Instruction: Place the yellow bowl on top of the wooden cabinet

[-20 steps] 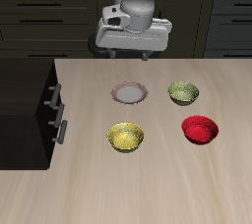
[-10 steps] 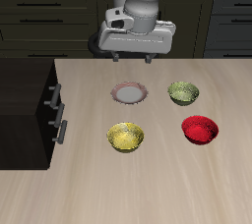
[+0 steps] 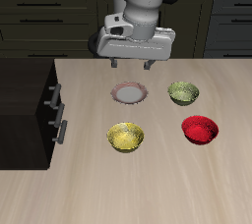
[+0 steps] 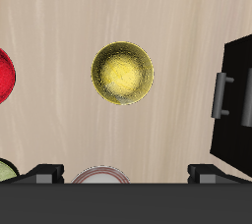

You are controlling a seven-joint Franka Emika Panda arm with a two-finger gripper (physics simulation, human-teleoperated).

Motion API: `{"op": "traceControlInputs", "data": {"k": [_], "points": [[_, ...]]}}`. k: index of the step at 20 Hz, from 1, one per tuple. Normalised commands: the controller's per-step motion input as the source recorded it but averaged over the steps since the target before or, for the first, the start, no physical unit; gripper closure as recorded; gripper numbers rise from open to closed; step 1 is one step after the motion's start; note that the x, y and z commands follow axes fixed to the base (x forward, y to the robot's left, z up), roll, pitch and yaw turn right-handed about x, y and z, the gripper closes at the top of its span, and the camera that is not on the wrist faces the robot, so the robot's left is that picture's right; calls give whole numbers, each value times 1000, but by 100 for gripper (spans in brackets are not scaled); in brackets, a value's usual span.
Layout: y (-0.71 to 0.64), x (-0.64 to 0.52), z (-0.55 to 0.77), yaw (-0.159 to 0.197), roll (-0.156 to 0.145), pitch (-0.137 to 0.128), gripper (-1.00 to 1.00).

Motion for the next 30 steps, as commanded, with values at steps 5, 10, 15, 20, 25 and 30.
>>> {"op": "traceControlInputs", "data": {"k": [5, 10, 15, 20, 25, 30], "points": [[-2, 145, -27, 0, -5, 9, -100], [12, 148, 32, -40, 13, 6, -100], [30, 49, 61, -9, -7, -40, -100], [119, 11, -20, 67, -11, -72, -100], [76, 3, 6, 4, 24, -2, -100], [10, 29, 7, 48, -7, -22, -100]]}}
